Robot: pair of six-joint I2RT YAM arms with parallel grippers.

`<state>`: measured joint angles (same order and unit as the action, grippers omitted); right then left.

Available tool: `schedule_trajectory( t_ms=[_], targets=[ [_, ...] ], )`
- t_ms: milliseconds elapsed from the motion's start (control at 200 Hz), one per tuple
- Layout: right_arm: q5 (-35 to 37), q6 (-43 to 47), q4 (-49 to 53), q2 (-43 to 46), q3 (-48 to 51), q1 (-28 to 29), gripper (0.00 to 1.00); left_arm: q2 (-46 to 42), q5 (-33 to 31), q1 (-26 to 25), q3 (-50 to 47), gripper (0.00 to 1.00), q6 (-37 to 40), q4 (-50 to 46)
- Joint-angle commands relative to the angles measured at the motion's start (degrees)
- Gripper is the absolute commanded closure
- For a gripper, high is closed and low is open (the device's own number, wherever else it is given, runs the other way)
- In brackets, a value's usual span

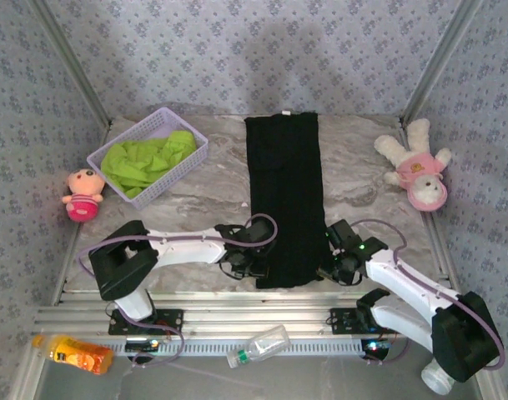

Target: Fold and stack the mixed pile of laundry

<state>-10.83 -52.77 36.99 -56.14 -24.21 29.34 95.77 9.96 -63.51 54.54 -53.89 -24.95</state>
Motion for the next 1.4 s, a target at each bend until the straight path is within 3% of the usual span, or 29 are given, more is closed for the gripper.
schedule_trajectory(
  t_ms=[0, 80, 350, 635, 839, 1394],
  targets=[
    [-2.3, -1.0, -3.0, 0.1, -1.6, 0.7, 0.98, 2.3, 1.7, -0.5, 4.4, 0.80, 2.2, -1.8],
    [-2.1, -0.8, -2.8, 0.4, -2.4, 0.7, 0.98, 3.8, 2.0, -0.5, 6.7, 1.00, 3.3, -3.1],
    [-1.9, 1.1, 1.8, 0.8, -8.5, 0.0, 0.99, -0.4, -2.5, 2.0, 10.8, 1.00, 4.4, -12.0],
    [-0.9, 4.3, -1.2, -6.8, -18.5, -7.6, 1.00, -3.9, -4.1, 15.0, 16.9, 1.00, 6.1, -11.5],
    [-2.5, 8.2, -4.7, -17.4, -28.5, -13.0, 1.00, 2.4, -1.9, 21.6, 24.9, 1.00, 8.8, -9.4],
    [-4.6, 10.6, -12.8, -47.1, -53.7, -19.4, 1.00, 24.6, -0.8, 33.2, 49.1, 1.00, 12.8, -12.6]
  ],
)
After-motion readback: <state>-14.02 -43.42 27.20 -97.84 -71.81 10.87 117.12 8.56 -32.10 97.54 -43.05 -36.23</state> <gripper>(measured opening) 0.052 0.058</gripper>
